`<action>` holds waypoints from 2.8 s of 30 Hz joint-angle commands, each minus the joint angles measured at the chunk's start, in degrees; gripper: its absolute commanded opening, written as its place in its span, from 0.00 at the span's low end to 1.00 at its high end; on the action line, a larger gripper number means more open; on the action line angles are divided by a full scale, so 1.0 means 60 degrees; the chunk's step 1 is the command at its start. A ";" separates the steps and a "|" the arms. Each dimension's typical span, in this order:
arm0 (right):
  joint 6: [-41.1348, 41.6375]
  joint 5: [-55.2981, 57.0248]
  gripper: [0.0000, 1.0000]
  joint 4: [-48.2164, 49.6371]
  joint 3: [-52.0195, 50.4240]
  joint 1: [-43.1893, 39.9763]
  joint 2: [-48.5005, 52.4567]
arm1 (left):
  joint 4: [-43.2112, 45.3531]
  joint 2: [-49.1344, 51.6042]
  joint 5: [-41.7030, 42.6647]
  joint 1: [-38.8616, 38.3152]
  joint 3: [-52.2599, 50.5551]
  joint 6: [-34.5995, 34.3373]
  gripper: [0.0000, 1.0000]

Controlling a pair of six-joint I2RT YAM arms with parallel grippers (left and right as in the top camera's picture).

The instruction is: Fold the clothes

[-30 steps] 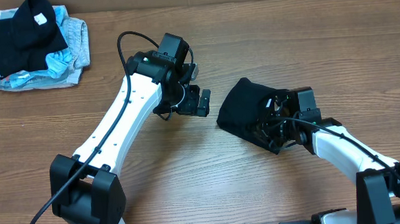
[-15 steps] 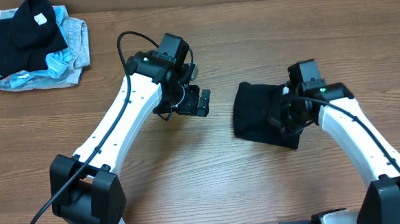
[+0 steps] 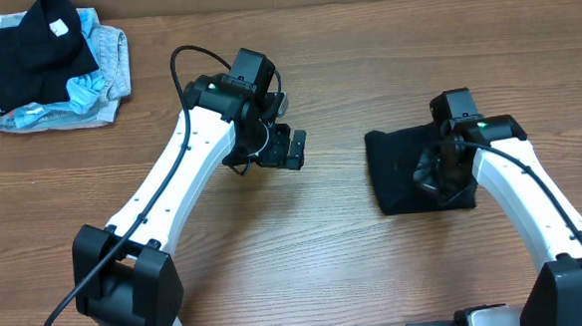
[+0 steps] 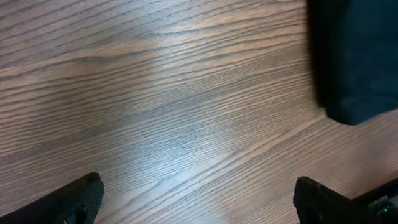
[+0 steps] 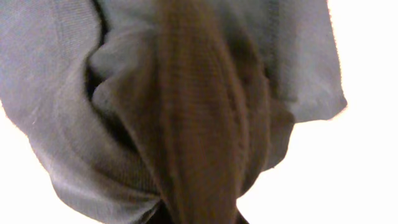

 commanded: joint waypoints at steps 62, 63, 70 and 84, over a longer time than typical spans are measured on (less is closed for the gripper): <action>-0.3315 -0.2226 0.04 0.2922 -0.0069 -0.3501 0.1570 | 0.0000 -0.0277 -0.0051 0.0026 0.0153 0.0262 1.00; -0.3115 -0.1894 0.04 0.2710 0.0113 -0.3548 0.1570 | 0.0000 -0.0277 -0.0051 0.0026 0.0153 0.0262 1.00; -0.2466 -0.0882 0.04 0.0994 0.1610 -0.3840 0.1563 | 0.0018 -0.0277 -0.0051 0.0026 0.0153 0.0364 1.00; 0.0033 0.1249 0.04 0.1308 0.0120 -0.4608 0.2124 | -0.0106 -0.0277 -0.0051 0.0026 0.0153 0.0404 1.00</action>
